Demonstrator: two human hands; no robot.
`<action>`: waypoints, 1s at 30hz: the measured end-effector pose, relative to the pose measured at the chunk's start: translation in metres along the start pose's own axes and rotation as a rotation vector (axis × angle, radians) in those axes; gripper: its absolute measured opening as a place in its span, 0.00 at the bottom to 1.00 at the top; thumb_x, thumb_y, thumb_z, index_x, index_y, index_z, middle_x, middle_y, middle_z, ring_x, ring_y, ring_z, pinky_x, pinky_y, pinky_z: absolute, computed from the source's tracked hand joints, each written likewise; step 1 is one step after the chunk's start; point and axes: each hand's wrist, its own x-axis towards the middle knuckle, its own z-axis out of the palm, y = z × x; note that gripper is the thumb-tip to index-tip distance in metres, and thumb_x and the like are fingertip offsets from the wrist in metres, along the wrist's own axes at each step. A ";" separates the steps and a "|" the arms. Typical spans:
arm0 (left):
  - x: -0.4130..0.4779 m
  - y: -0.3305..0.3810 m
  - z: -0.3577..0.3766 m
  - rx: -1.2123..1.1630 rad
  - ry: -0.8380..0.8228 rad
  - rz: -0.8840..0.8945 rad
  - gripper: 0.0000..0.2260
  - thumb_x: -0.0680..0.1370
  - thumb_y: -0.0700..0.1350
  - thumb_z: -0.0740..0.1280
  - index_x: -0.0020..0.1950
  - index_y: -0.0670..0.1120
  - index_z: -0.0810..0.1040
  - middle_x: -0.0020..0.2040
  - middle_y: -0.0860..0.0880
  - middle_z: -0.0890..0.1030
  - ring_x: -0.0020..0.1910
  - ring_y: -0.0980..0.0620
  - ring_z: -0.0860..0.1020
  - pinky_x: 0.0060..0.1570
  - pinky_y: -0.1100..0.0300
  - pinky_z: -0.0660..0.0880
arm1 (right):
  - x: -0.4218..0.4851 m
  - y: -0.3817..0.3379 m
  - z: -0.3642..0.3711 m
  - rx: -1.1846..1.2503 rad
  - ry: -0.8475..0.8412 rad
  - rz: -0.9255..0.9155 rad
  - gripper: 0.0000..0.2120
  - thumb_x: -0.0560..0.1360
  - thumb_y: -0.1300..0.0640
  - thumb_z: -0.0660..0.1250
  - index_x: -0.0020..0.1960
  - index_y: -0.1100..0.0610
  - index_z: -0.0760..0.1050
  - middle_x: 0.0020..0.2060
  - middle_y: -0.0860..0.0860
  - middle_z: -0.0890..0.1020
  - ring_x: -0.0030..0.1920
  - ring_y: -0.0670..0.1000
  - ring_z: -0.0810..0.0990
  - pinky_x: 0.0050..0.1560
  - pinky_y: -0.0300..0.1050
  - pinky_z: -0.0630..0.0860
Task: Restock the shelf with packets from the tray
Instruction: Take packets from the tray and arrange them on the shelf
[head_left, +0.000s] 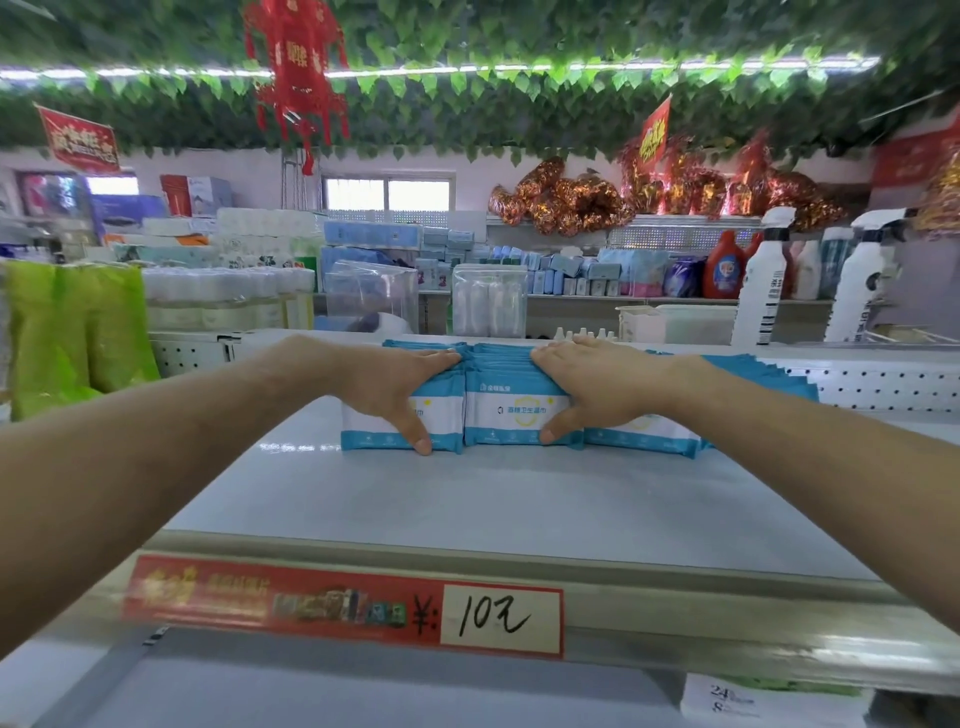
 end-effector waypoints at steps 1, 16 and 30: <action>0.000 0.001 0.000 -0.003 -0.001 -0.001 0.59 0.69 0.65 0.78 0.85 0.55 0.40 0.85 0.54 0.50 0.82 0.48 0.55 0.79 0.51 0.53 | -0.001 -0.001 -0.001 -0.002 -0.005 0.007 0.46 0.71 0.26 0.68 0.76 0.54 0.62 0.74 0.51 0.70 0.73 0.55 0.67 0.78 0.51 0.57; -0.082 -0.066 0.012 -0.071 0.112 -0.159 0.54 0.61 0.78 0.74 0.79 0.72 0.48 0.83 0.56 0.59 0.80 0.50 0.62 0.78 0.44 0.63 | 0.004 -0.076 -0.052 0.232 0.177 -0.232 0.35 0.80 0.40 0.67 0.82 0.49 0.60 0.80 0.48 0.64 0.76 0.52 0.67 0.77 0.54 0.64; -0.175 -0.112 0.028 -0.147 0.103 -0.247 0.51 0.71 0.70 0.72 0.85 0.57 0.47 0.84 0.58 0.52 0.82 0.55 0.55 0.80 0.56 0.52 | 0.037 -0.129 -0.058 0.261 0.171 -0.383 0.18 0.79 0.61 0.70 0.66 0.46 0.78 0.58 0.46 0.74 0.56 0.48 0.74 0.64 0.50 0.74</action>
